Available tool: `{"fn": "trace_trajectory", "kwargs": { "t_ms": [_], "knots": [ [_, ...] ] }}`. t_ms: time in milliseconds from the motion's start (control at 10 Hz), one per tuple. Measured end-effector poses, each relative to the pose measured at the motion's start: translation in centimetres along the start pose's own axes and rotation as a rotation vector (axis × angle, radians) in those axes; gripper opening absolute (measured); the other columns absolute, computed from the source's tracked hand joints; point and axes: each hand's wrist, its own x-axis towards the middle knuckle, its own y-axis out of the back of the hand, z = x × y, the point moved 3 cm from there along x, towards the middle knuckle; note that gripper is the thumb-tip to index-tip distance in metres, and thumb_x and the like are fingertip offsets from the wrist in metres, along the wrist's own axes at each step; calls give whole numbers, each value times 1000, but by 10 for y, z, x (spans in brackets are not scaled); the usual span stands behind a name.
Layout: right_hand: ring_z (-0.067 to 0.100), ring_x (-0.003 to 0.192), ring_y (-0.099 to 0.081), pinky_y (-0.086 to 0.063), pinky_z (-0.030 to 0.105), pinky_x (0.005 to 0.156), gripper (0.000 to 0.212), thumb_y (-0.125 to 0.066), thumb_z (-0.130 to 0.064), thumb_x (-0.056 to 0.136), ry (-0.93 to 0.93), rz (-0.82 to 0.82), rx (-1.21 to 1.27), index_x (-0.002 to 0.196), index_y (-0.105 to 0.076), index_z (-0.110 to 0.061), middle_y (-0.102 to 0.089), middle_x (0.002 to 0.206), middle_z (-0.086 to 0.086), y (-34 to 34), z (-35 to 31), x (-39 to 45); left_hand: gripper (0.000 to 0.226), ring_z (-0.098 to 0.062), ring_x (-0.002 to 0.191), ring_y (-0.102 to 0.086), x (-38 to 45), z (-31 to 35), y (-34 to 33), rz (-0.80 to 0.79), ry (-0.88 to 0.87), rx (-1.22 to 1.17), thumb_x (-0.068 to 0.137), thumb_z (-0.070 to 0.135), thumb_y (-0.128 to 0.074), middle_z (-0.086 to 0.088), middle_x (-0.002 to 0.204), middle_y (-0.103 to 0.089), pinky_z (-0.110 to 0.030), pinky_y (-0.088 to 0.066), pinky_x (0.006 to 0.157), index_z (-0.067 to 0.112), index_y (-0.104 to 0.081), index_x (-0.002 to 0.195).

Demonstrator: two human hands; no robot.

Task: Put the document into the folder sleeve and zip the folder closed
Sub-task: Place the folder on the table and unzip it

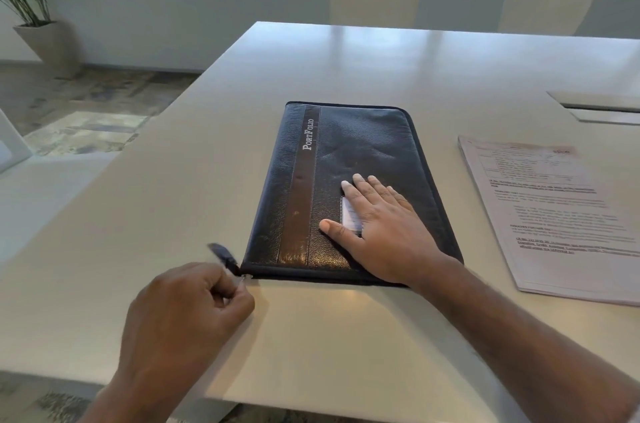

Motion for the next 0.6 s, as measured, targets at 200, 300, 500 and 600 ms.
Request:
{"fn": "trace_trajectory", "kwargs": {
  "t_ms": [200, 300, 500, 600],
  "knots": [
    [9, 149, 3, 3, 32, 120, 88, -11, -81, 83, 1, -1, -2, 155, -9, -30, -4, 164, -7, 0, 0, 0, 34, 0, 50, -53, 4, -23, 7, 35, 63, 30, 60, 27, -88, 19, 49, -56, -20, -37, 49, 36, -58, 46],
    [9, 149, 4, 3, 32, 120, 88, -12, -81, 83, 2, -2, -1, 155, -9, -30, -4, 164, -7, 0, 0, -1, 33, 0, 49, -53, 5, -25, 9, 39, 64, 33, 60, 31, -87, 19, 49, -56, -20, -35, 48, 37, -58, 46],
    [9, 149, 4, 3, 33, 121, 88, -11, -81, 83, 8, -5, -3, 155, -8, -30, -3, 164, -7, 0, -1, -1, 23, 0, 48, -54, 10, -25, 10, 24, 70, 14, 64, 38, -83, 36, 71, -60, -20, -36, 48, 36, -63, 52],
    [9, 149, 4, 3, 33, 121, 88, -11, -81, 83, 9, 8, 4, 155, -9, -30, -4, 164, -7, -1, -1, -1, 20, -1, 48, -54, 12, -24, 10, -21, 75, 9, 62, 40, -80, 29, 63, -61, -21, -36, 48, 45, -65, 73]
  ]
}}
